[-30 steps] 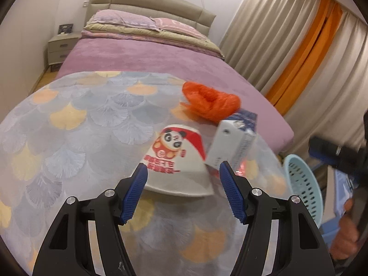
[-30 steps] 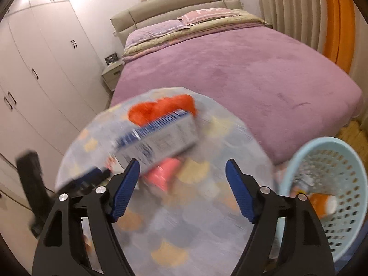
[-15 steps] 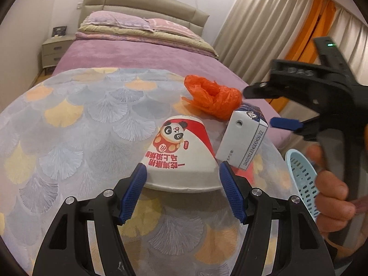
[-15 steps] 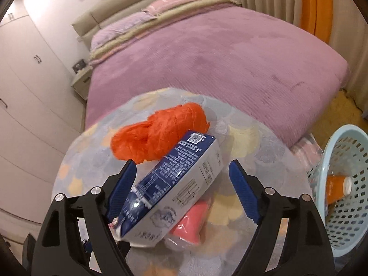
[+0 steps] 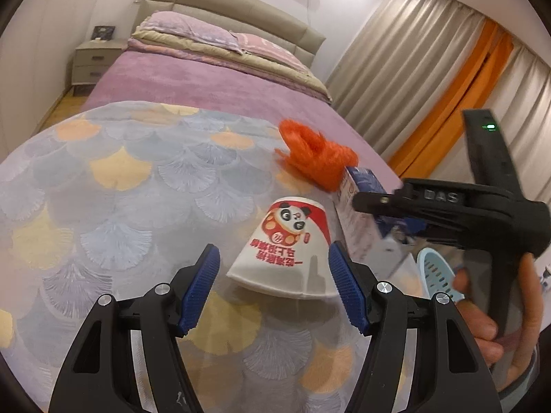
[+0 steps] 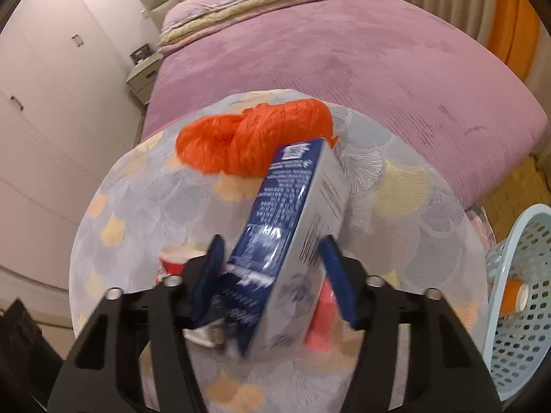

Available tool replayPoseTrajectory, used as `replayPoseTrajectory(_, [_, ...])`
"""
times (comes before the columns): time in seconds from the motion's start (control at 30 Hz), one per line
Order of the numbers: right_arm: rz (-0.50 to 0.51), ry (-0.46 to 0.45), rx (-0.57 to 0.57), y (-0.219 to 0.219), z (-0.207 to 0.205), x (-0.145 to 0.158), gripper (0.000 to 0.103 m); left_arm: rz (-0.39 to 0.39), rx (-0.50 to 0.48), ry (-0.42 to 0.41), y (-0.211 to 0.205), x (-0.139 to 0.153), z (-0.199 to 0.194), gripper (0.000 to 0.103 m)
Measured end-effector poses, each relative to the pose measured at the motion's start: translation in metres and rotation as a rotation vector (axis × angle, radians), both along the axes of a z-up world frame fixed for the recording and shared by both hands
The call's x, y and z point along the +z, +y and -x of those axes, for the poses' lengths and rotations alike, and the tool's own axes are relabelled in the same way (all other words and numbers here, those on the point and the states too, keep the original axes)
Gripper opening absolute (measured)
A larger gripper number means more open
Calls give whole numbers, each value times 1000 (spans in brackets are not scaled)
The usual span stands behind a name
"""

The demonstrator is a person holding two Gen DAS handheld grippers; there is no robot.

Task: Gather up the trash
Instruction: 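Grasp the blue-and-white milk carton with the right tool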

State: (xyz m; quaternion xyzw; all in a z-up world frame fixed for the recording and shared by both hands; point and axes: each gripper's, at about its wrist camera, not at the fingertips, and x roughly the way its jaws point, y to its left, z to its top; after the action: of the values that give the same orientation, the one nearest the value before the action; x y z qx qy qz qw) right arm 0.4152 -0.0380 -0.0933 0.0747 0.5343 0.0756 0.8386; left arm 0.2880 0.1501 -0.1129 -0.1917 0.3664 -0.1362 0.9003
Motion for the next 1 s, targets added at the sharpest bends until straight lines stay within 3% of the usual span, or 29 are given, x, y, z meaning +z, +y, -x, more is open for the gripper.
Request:
replayPoseTrajectory(0.1, [5,-20,17,0,9,3,38,3,-11,26,-5,0,-6,68])
replayPoseTrajectory(0.33, [-74,-46,51,-18,35,11,35,-62,-25,92,-14,-4,-20,76])
replayPoseTrajectory(0.6, [-158,-108,65,-49,69,30,34,-84,-58,156,-36,-13,-32,74])
replayPoseTrajectory(0.73, [-182,-101,65,-69,82,31,34,-105,-64,148,-45,-14,-30,60])
replayPoseTrajectory(0.87, [-91,-126,39,-79,96,30,34,-76,-76,137,-48,-12,-23,41])
replayPoseTrajectory(1.0, [-94,-118,46,-87,106,27,34,-65,-85,106,-51,-6,-12,35])
